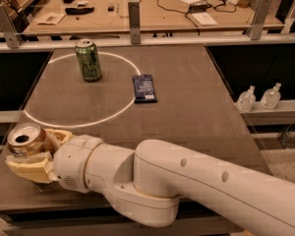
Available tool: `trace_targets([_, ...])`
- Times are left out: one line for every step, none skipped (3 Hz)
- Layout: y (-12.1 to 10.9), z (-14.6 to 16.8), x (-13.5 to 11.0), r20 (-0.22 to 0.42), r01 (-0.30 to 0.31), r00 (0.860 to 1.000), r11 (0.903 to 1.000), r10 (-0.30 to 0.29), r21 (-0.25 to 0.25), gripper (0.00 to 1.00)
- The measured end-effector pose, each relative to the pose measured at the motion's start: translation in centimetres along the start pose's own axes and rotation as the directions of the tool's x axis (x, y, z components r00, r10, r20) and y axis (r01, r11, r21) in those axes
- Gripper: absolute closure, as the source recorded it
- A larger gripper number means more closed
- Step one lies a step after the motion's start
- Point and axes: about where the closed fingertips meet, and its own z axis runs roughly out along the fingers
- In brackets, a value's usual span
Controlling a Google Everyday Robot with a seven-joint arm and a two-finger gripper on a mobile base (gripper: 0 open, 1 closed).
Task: Move orange can near rxbar blueberry
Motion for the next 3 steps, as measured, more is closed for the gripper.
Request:
trace_targets([-3.9, -1.6, -0.5, -0.014, -0.054, 0.998, 0.9927, 0.056, 0.108, 1.00])
trace_targets([-10.6, -5.3, -1.1, -0.019, -0.104, 0.993, 0.9532, 0.114, 0.284, 1.00])
trace_targets([-10.6, -5.3, -1.1, -0.018, -0.104, 0.993, 0.9532, 0.114, 0.284, 1.00])
